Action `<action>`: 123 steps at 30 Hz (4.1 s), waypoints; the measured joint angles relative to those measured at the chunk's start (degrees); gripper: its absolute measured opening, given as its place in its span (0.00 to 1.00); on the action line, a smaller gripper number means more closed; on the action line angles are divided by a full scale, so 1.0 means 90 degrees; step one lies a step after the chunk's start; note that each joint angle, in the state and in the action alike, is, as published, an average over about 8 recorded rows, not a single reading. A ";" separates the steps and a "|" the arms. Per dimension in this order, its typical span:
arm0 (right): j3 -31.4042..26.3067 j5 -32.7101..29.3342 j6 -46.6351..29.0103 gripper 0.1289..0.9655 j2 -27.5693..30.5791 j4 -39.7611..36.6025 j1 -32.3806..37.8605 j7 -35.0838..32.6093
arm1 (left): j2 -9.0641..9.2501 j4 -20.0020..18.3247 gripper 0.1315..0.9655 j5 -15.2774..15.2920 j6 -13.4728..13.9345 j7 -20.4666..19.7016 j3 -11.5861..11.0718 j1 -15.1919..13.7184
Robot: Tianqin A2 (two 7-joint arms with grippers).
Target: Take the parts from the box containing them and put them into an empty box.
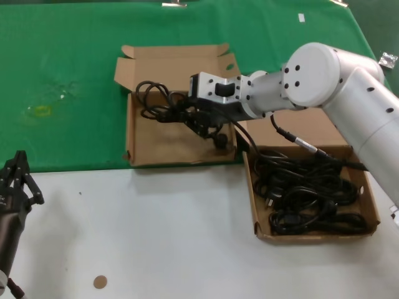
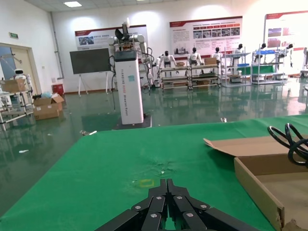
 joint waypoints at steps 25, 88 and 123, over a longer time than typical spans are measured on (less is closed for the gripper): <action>0.0185 0.0211 0.0087 0.40 0.0129 0.0342 0.0032 -0.0062 | 0.0000 0.0000 0.03 0.0000 0.0000 0.0000 0.0000 0.0000; 0.2809 0.3281 0.3859 1.00 0.0455 0.3633 -0.5141 -0.0420 | 0.0000 0.0000 0.98 -0.0002 0.0000 0.0002 0.0000 0.0000; 0.3642 0.4258 0.5060 1.00 0.0556 0.4675 -0.6785 -0.0535 | 0.0000 0.0000 1.00 -0.0002 0.0000 0.0002 0.0000 0.0000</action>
